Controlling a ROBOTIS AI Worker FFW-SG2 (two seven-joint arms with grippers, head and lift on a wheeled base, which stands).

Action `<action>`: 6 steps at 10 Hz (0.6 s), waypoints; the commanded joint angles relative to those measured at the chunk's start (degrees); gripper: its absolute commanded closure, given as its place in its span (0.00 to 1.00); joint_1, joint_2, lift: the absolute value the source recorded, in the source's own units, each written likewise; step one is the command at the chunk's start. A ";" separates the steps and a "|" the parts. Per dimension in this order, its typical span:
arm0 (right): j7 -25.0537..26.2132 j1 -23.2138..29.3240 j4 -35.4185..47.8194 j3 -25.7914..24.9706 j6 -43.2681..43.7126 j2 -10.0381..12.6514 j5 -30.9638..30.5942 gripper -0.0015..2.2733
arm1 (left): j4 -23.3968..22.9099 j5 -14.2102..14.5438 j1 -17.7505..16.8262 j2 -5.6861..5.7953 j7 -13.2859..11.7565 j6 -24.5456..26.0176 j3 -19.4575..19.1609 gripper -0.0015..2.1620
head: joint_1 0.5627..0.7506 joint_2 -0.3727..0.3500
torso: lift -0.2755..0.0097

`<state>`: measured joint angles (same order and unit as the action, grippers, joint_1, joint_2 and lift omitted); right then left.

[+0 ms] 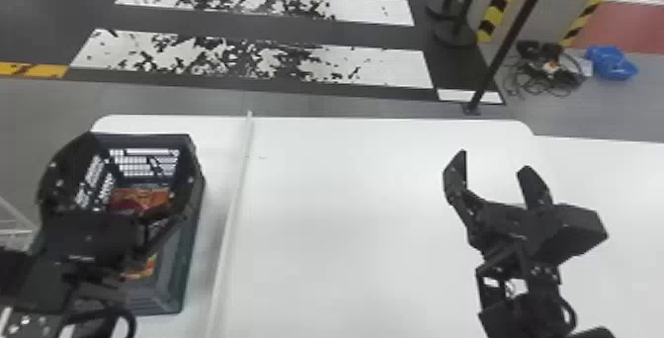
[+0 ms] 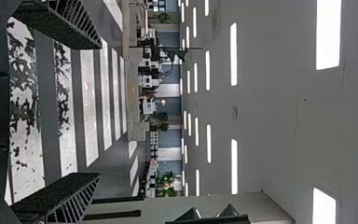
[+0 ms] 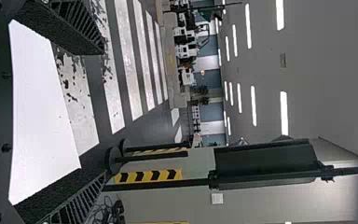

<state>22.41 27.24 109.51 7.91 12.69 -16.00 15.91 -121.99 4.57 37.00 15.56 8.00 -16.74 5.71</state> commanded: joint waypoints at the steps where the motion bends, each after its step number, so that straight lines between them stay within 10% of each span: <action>1: 0.00 0.00 0.00 0.00 0.00 0.00 0.00 0.00 | 0.00 0.00 0.00 0.00 0.00 0.00 0.00 0.00 | 0.70 0.38 | 0.86; 6: 0.00 0.00 0.00 0.00 0.00 0.00 0.00 0.00 | 0.00 0.00 0.00 0.00 0.00 0.00 0.00 0.00 | 0.70 0.38 | 0.86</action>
<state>22.41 27.24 109.51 7.91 12.69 -16.00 15.91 -121.99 4.57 37.00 15.56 8.00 -16.74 5.71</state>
